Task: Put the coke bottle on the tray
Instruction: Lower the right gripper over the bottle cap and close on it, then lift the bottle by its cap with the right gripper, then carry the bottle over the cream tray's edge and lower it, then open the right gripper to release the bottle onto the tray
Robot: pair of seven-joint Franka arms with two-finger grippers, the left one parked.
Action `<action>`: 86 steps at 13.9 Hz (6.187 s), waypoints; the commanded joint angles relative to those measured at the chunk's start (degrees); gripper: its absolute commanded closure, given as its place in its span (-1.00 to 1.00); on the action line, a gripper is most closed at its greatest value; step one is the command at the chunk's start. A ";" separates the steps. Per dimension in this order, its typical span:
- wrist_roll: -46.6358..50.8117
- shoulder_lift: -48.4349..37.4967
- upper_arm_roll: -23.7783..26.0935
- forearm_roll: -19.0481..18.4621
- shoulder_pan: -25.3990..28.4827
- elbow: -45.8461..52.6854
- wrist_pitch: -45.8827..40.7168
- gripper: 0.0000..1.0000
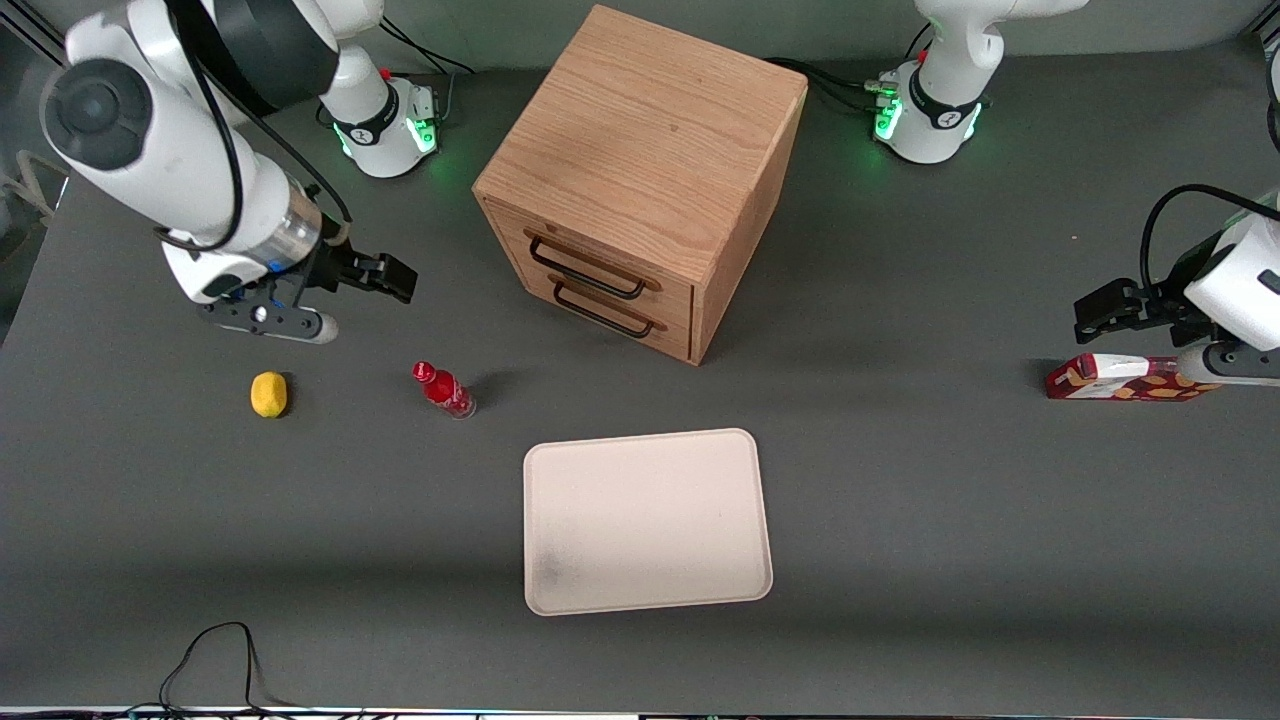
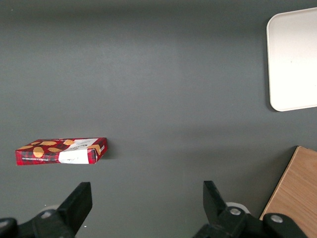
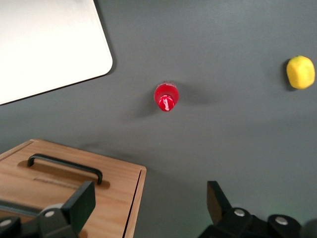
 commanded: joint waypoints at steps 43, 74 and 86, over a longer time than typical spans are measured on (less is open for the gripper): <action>-7.13 17.61 -2.44 -4.21 -0.62 32.58 -21.24 1.00; 2.81 52.08 -0.68 -11.51 8.25 50.47 23.73 1.00; 3.33 52.61 -0.86 -15.82 10.10 47.92 22.16 -1.00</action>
